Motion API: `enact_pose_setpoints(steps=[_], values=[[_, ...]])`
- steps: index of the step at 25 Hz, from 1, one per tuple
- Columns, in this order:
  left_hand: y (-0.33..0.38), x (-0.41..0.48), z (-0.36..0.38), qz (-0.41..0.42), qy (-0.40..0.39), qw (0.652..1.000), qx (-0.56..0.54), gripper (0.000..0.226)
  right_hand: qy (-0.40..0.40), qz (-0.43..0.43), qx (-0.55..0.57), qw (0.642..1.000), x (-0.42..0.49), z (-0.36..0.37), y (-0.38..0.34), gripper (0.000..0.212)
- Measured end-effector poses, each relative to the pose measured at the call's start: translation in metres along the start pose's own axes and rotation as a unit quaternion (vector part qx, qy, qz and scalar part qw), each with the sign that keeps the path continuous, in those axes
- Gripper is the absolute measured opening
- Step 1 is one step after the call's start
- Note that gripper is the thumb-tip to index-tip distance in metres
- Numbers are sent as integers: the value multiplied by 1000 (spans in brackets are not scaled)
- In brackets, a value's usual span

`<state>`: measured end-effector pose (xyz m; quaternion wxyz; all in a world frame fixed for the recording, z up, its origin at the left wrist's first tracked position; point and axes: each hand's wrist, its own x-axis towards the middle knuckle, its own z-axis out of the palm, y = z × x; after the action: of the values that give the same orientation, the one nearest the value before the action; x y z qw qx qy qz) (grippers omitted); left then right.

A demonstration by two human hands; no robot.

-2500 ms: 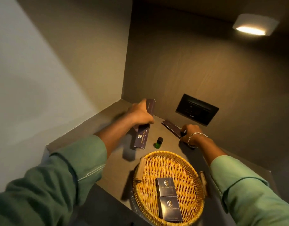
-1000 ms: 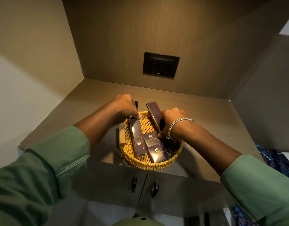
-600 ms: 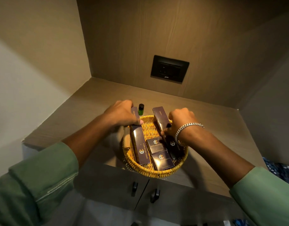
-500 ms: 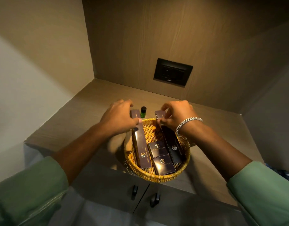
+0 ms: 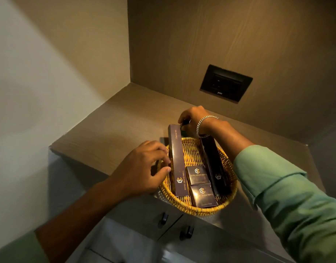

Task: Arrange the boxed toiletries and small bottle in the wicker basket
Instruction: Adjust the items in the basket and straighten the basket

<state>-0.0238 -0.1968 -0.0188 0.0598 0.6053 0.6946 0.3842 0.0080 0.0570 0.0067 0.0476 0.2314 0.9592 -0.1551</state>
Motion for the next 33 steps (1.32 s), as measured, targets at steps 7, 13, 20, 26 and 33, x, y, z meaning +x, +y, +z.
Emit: enact_pose_setpoints(steps=[7,13,20,26,33], values=[[-8,-1,0,30,-7,1000,2,25,87,-46,29,995,-66,-40,3,24],[-12,-4,-1,90,-14,995,45,28,-8,-93,-123,988,-96,-14,-12,26],[-8,-10,2,83,5,995,58,30,-57,-84,-175,979,-88,5,-16,35],[-1,-9,7,-16,86,996,-32,8,140,11,-16,990,-131,-23,-2,42],[-19,6,12,-306,66,879,-360,16,229,303,264,886,-188,21,42,7]])
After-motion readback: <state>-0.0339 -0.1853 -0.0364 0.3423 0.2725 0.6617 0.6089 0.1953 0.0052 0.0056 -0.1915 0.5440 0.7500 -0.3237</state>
